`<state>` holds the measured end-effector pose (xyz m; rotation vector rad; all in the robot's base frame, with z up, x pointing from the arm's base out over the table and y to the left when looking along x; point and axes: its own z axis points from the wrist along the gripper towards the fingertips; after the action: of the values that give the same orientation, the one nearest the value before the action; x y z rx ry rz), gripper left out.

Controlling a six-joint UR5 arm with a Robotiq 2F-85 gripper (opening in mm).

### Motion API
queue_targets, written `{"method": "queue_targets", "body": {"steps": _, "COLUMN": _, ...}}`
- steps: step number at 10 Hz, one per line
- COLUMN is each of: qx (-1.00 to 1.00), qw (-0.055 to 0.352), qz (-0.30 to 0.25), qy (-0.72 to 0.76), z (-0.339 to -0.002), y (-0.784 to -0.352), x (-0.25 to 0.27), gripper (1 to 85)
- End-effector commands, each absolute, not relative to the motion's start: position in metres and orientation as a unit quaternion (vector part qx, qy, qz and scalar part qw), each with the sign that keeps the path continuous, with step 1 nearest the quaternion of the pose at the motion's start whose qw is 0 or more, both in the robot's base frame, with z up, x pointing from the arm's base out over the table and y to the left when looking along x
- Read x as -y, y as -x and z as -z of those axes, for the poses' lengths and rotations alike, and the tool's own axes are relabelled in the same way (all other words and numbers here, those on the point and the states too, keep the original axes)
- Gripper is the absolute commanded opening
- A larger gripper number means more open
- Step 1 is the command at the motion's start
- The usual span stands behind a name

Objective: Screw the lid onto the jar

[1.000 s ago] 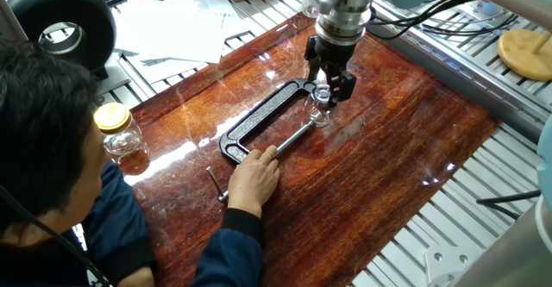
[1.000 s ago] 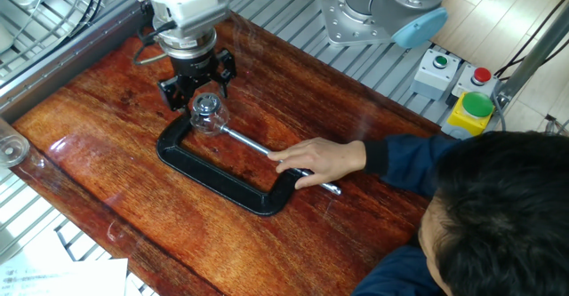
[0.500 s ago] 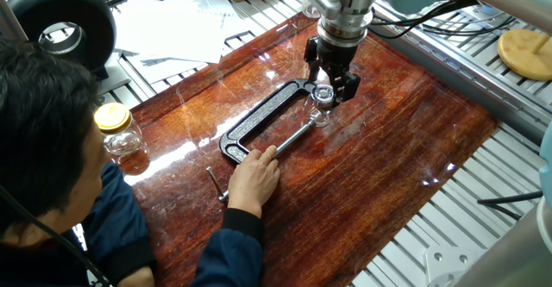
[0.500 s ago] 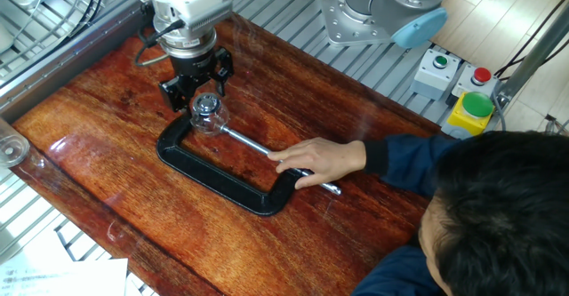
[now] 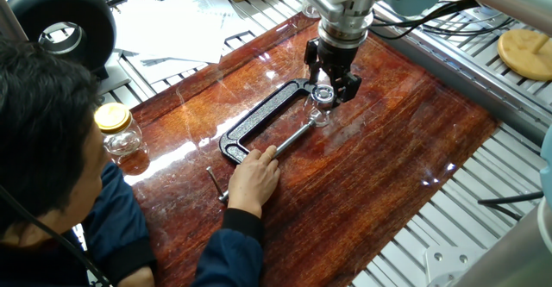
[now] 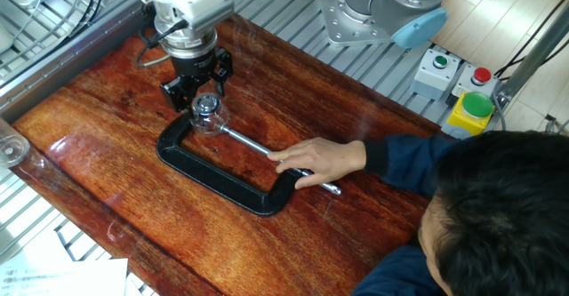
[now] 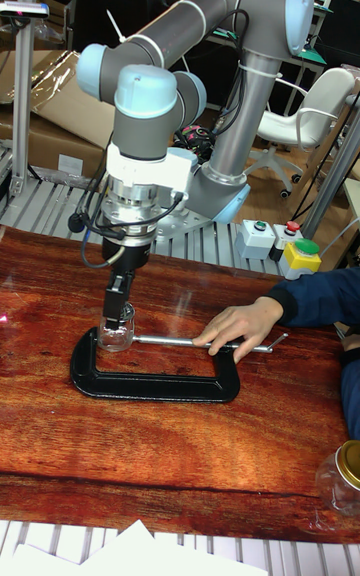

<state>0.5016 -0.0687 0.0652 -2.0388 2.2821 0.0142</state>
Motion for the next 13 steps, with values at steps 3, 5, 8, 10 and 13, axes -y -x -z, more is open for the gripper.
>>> {"method": "queue_targets", "body": {"steps": 3, "qx": -0.747, "qw": 0.046, "qz": -0.006, "qy": 0.664, "z": -0.0654, "y": -0.5027, "x": 0.0668, "gripper": 66.3}}
{"method": "queue_targets", "body": {"steps": 5, "qx": -0.749, "qw": 0.046, "qz": -0.008, "qy": 0.661, "z": -0.0653, "y": -0.5023, "x": 0.066, "gripper": 64.0}}
{"method": "queue_targets", "body": {"steps": 8, "qx": -0.752, "qw": 0.046, "qz": -0.009, "qy": 0.657, "z": -0.0652, "y": -0.5019, "x": 0.066, "gripper": 58.3}}
{"method": "queue_targets", "body": {"steps": 10, "qx": -0.754, "qw": 0.045, "qz": -0.007, "qy": 0.656, "z": -0.0651, "y": -0.5019, "x": 0.0668, "gripper": 55.0}}
{"method": "queue_targets", "body": {"steps": 13, "qx": -0.761, "qw": 0.043, "qz": -0.009, "qy": 0.647, "z": -0.0646, "y": -0.5009, "x": 0.0672, "gripper": 49.3}}
